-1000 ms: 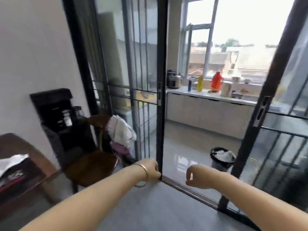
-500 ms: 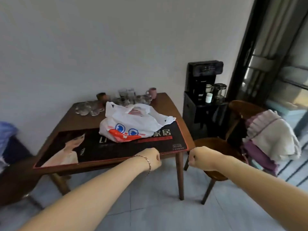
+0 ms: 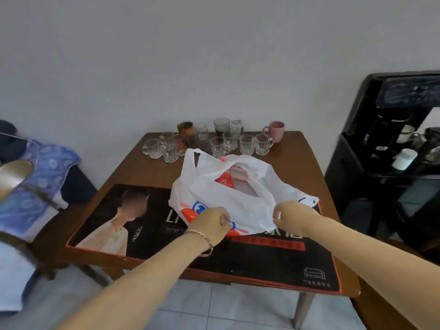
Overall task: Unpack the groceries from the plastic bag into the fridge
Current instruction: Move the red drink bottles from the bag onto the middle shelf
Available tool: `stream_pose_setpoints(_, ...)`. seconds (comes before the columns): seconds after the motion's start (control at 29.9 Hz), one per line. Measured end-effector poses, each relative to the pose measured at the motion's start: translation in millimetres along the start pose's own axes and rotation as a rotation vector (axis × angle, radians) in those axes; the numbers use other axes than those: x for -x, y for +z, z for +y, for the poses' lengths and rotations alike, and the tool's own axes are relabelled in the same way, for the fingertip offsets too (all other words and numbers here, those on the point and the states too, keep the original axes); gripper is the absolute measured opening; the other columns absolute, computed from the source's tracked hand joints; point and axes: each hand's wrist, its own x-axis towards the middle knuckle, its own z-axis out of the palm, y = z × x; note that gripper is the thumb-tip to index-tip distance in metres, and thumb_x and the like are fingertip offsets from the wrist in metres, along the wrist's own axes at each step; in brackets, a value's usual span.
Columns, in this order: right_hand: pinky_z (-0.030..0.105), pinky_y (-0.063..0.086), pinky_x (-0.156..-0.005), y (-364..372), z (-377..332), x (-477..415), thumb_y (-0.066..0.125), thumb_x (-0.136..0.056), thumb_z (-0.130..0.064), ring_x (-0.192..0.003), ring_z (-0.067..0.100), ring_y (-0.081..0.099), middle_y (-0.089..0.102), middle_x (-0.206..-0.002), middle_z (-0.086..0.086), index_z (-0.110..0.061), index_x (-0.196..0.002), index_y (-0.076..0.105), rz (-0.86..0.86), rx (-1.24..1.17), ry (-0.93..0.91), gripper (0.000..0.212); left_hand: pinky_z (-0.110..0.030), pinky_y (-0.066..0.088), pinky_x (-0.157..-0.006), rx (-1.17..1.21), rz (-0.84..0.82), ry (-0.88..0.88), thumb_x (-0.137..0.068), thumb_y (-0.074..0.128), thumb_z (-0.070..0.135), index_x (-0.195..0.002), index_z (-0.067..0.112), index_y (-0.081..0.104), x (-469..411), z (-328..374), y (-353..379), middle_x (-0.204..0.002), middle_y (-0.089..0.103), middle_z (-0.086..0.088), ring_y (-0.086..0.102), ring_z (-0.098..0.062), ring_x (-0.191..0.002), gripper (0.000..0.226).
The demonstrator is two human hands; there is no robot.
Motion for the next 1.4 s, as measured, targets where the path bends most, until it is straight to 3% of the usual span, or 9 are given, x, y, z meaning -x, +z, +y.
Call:
stream_pose_setpoints(0.27, 0.033, 0.032, -0.109, 20.9, -35.6, -118.0, 0.039, -0.099, -0.028, -0.130, 0.022, 0.041, 0.041, -0.145, 0.003, -0.019, -0.138, 0.042, 0.069, -0.178, -0.065, 0.040, -0.030, 0.034, -0.106, -0.101, 0.213, 0.146, -0.092, 0.050, 0.015, -0.129, 0.019, 0.053, -116.6, -49.6, -17.6, -0.135, 0.047, -0.001, 0.043, -0.018, -0.125, 0.037)
stream_pose_setpoints(0.43, 0.029, 0.028, -0.112, 49.8, -66.2, -149.3, 0.035, -0.100, -0.015, -0.127, 0.020, 0.044, 0.048, -0.141, 0.001, -0.021, -0.135, 0.049, -0.140, -0.261, -0.166, 0.038, -0.048, -0.005, -0.116, -0.533, -0.098, 0.304, -0.099, 0.021, 0.043, -0.138, 0.029, 0.040, -174.0, -84.5, -24.6, -0.153, 0.028, 0.007, 0.004, -0.015, -0.146, 0.045)
stream_pose_setpoints(0.6, 0.027, 0.040, -0.102, 69.8, -72.7, -156.1, 0.044, -0.097, -0.028, -0.111, 0.014, 0.054, 0.062, -0.123, -0.006, -0.022, -0.119, 0.062, -0.337, -0.233, -0.092, 0.029, -0.039, -0.005, -0.114, -0.587, -0.135, 0.319, -0.091, 0.041, 0.047, -0.078, 0.022, 0.075, -182.0, -147.2, -23.9, -0.098, 0.065, 0.005, 0.051, -0.014, -0.114, 0.045)
stream_pose_setpoints(0.7, 0.024, 0.043, -0.098, 78.5, -71.9, -156.1, 0.052, -0.094, -0.029, -0.105, 0.011, 0.059, 0.067, -0.114, -0.007, -0.021, -0.111, 0.068, -0.356, -0.302, -0.053, 0.025, -0.046, 0.007, -0.108, -0.551, -0.054, 0.165, -0.061, 0.071, 0.055, -0.040, 0.032, 0.063, -171.5, -178.5, -30.5, -0.118, 0.065, 0.005, 0.036, -0.020, -0.127, 0.032)
stream_pose_setpoints(0.77, 0.023, 0.045, -0.096, 85.9, -73.3, -157.3, 0.055, -0.092, -0.029, -0.100, 0.009, 0.060, 0.068, -0.110, -0.008, -0.021, -0.106, 0.070, -0.371, -0.335, -0.029, 0.022, -0.054, 0.003, -0.110, -0.431, -0.094, -0.013, -0.063, 0.073, 0.059, -0.061, 0.036, 0.068, -163.8, -187.1, -30.1, -0.154, 0.025, 0.005, 0.002, -0.022, -0.141, 0.024)
stream_pose_setpoints(0.87, 0.022, 0.045, -0.096, 94.3, -78.4, -161.9, 0.056, -0.091, -0.030, -0.098, 0.008, 0.059, 0.067, -0.110, -0.008, -0.022, -0.106, 0.069, -0.411, -0.334, -0.032, 0.021, -0.054, 0.009, -0.115, -0.237, -0.139, -0.232, -0.071, 0.072, 0.051, -0.108, 0.035, 0.063, -163.7, -191.9, -23.7, -0.154, -0.024, 0.003, -0.017, -0.025, -0.142, 0.041)
stream_pose_setpoints(1.07, 0.022, 0.046, -0.081, 90.4, -89.8, -177.4, 0.054, -0.091, -0.035, -0.085, 0.009, 0.052, 0.055, -0.090, -0.011, -0.024, -0.107, 0.067, -0.398, -0.316, 0.066, 0.023, -0.029, 0.028, -0.111, -0.037, -0.084, -0.204, -0.080, 0.060, 0.000, -0.141, 0.019, 0.037, -163.1, -177.9, -15.8, -0.156, -0.007, 0.003, 0.009, -0.026, -0.139, 0.067)
stream_pose_setpoints(1.27, 0.035, 0.048, -0.092, 89.0, -145.3, -233.9, 0.053, -0.089, -0.048, -0.113, 0.024, 0.056, 0.055, -0.127, 0.006, -0.016, -0.133, 0.045, -0.206, -0.474, 0.243, 0.055, -0.030, 0.034, -0.103, -0.143, -0.001, -0.317, -0.079, 0.061, 0.004, -0.139, 0.011, 0.026, -173.8, -174.0, -50.2, -0.151, 0.007, -0.001, 0.025, -0.028, -0.125, 0.070)
stream_pose_setpoints(1.4, 0.035, 0.047, -0.091, 99.5, -169.4, -254.4, 0.067, -0.075, -0.047, -0.114, 0.026, 0.055, 0.057, -0.124, 0.006, -0.015, -0.122, 0.050, -0.267, -0.323, 0.188, 0.059, -0.030, 0.040, -0.098, -0.400, 0.075, -0.325, -0.084, 0.060, 0.015, -0.145, 0.012, 0.016, -175.6, -167.2, -82.9, -0.154, 0.006, -0.002, 0.042, -0.028, -0.120, 0.076)
